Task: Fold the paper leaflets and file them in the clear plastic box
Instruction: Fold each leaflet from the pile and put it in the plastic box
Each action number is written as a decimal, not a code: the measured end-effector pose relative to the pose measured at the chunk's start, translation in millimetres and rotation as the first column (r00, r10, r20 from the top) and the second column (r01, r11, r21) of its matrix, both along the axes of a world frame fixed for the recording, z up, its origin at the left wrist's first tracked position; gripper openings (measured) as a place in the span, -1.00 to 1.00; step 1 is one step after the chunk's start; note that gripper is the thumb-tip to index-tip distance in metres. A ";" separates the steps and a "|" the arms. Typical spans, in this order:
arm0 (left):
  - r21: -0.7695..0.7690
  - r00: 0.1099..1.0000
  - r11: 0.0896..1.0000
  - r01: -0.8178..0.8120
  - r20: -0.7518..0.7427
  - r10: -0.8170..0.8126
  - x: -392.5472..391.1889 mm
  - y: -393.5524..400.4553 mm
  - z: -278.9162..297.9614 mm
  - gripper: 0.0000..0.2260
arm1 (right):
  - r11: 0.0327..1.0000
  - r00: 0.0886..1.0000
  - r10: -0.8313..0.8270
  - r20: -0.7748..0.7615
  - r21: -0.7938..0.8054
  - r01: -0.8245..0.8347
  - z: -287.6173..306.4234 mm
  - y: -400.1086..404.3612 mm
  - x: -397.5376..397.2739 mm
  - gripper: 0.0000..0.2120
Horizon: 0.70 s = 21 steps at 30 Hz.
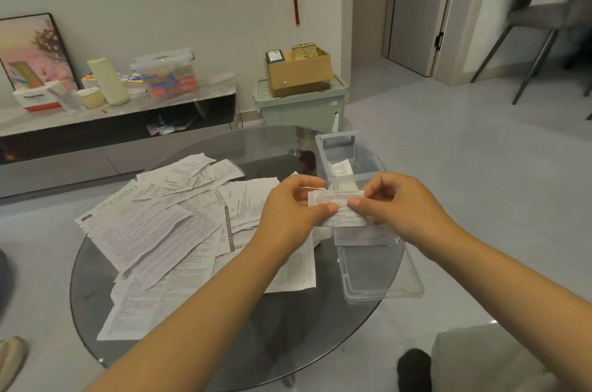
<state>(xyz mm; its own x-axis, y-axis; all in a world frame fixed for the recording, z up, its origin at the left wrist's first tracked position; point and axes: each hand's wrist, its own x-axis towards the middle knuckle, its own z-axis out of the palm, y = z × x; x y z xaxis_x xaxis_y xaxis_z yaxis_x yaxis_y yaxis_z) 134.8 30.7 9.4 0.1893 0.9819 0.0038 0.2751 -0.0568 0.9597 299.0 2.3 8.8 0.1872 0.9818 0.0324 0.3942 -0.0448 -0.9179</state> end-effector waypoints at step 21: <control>0.150 0.840 0.975 0.162 -0.540 -0.056 40.5 28.8 -57.5 -0.78 | 0.990 0.784 0.070 0.617 -0.141 0.023 -55.8 19.2 28.0 -0.72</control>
<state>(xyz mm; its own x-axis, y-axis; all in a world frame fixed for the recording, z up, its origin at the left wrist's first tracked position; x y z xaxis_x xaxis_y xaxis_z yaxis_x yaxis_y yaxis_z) 175.4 59.5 -48.0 0.3196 0.9463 0.0483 0.7195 -0.2755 0.6375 327.0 21.5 -47.0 0.1491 0.9888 0.0017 0.8773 -0.1315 -0.4616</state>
